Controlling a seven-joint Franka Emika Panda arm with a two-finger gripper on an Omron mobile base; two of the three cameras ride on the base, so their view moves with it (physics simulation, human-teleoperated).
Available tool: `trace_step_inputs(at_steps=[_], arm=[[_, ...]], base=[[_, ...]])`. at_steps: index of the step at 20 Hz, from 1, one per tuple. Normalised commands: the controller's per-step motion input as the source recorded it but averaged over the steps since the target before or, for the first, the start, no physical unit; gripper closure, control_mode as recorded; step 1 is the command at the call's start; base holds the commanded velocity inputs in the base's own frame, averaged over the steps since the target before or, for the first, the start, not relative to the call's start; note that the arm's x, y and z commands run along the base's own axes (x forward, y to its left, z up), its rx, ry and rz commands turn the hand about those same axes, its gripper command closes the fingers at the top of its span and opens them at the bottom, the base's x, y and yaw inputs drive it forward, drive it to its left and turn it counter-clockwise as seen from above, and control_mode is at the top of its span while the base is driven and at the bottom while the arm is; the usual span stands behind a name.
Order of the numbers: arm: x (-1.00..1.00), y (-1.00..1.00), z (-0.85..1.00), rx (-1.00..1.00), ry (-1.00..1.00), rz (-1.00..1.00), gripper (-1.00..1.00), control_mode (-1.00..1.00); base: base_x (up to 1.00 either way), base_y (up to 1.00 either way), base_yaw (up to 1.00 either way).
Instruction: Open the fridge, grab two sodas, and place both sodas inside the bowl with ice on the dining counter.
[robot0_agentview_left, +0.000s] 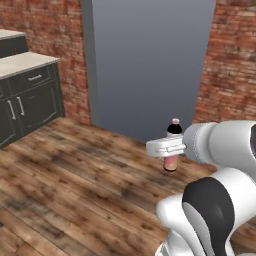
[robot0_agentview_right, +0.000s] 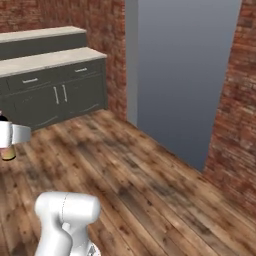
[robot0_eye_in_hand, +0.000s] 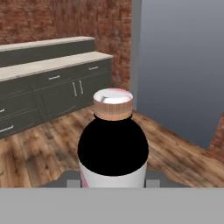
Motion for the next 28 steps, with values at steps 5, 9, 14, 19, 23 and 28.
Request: trace_step_inputs(at_steps=[5, 9, 14, 19, 23, 28], arm=[[0.00, 0.00, 0.00, 0.00, 0.00, 0.00, 1.00, 1.00], [0.00, 0.00, 0.00, 0.00, 0.00, 0.00, 1.00, 1.00], [0.00, 0.00, 0.00, 0.00, 0.00, 0.00, 1.00, 1.00], [0.00, 0.00, 0.00, 0.00, 0.00, 0.00, 1.00, 1.00], [0.00, 0.00, 0.00, 0.00, 0.00, 0.00, 1.00, 1.00], [0.00, 0.00, 0.00, 0.00, 0.00, 0.00, 1.00, 1.00]], base=[[0.91, 0.77, 0.17], [0.82, 0.72, 0.20], [0.77, 0.72, 0.21], [0.77, 1.00, -0.02], [0.64, 1.00, -0.10], [0.17, 0.96, -0.11]])
